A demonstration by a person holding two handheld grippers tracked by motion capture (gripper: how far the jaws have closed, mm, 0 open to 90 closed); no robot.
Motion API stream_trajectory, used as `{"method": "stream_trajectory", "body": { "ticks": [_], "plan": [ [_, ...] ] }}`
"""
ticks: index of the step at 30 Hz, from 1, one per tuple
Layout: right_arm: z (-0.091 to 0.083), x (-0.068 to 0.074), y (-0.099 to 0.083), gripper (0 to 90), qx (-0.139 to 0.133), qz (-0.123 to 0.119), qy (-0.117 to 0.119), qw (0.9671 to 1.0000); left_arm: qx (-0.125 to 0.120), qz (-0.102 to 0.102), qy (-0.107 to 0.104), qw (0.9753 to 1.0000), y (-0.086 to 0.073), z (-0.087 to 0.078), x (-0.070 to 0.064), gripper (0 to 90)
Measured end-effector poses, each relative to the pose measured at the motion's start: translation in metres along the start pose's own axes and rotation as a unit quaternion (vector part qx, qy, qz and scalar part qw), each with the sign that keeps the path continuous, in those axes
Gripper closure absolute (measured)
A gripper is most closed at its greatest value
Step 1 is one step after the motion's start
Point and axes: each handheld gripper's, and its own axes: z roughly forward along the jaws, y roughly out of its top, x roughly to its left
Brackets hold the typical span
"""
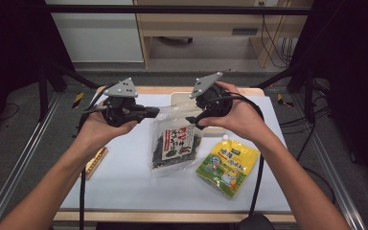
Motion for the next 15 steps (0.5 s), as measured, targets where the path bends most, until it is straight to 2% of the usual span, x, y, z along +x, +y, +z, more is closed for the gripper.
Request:
{"method": "stream_trajectory", "body": {
  "ticks": [2, 3, 6, 9, 10, 11, 12, 15],
  "plan": [
    [0.002, 0.0, 0.0, 20.4, 0.003, 0.0, 0.006, 1.0, 0.0, 0.001, -0.001, 1.0, 0.0, 0.0, 0.0, 89.2],
    [0.008, 0.0, 0.001, 23.6, 0.014, -0.004, 0.02, 0.9997, 0.001, 0.004, -0.002, 1.0, -0.001, -0.001, 0.0, 89.2],
    [0.012, 0.0, 0.002, 30.5, 0.019, -0.006, 0.034, 0.9992, 0.003, 0.006, 0.0, 1.0, -0.002, -0.002, 0.001, 89.2],
    [0.013, 0.001, 0.002, 41.6, 0.02, -0.011, 0.053, 0.9983, 0.009, 0.009, 0.01, 0.9999, -0.004, -0.002, 0.003, 89.2],
    [0.013, 0.001, 0.002, 41.6, 0.02, -0.011, 0.053, 0.9983, 0.009, 0.009, 0.01, 0.9999, -0.004, -0.002, 0.003, 89.2],
    [0.013, 0.003, 0.002, 49.1, 0.028, -0.019, 0.058, 0.9977, 0.01, 0.007, 0.014, 0.9998, -0.005, -0.002, 0.004, 89.1],
    [0.012, 0.004, 0.001, 52.1, 0.034, -0.025, 0.064, 0.9971, 0.01, 0.002, 0.018, 0.9998, -0.006, -0.001, 0.006, 89.1],
    [0.011, 0.006, 0.002, 63.5, 0.042, -0.021, 0.078, 0.9959, 0.007, -0.004, 0.02, 0.9998, -0.009, 0.0, 0.009, 89.1]
  ]
}}
